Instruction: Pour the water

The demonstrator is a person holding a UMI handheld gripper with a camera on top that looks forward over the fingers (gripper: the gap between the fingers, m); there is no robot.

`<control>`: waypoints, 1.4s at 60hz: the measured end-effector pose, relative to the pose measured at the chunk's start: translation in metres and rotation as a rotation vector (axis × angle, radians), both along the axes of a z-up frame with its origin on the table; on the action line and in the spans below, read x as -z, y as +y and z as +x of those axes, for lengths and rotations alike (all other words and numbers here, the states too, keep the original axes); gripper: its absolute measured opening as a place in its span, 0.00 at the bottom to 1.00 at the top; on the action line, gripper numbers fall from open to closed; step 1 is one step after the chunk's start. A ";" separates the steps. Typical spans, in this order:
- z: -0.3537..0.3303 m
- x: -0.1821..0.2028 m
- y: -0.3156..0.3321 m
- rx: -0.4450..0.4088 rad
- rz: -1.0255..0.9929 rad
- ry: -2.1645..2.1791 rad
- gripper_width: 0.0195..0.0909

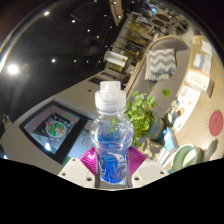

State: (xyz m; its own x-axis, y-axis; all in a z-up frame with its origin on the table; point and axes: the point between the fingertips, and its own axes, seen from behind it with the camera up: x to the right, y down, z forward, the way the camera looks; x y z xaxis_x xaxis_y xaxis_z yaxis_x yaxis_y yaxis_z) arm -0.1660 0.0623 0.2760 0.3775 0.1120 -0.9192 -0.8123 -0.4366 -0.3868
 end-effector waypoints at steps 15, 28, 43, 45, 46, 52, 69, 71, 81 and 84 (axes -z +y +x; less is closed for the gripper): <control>0.120 -0.006 0.005 0.116 0.205 -0.759 0.23; 0.178 0.076 0.005 0.110 0.150 -1.144 0.23; 0.217 0.170 0.002 0.086 0.020 -1.147 0.23; 0.220 0.177 0.002 0.085 0.009 -1.151 0.23; 0.222 0.181 0.001 0.086 0.004 -1.155 0.23; 0.228 0.195 0.002 0.101 0.015 -1.171 0.23; 0.231 0.198 0.005 0.100 -0.042 -1.102 0.46; 0.232 0.203 0.003 0.091 -0.074 -1.104 0.52; 0.235 0.209 -0.023 0.071 -0.194 -1.077 0.92; 0.239 0.203 -0.036 0.079 -0.217 -1.094 0.93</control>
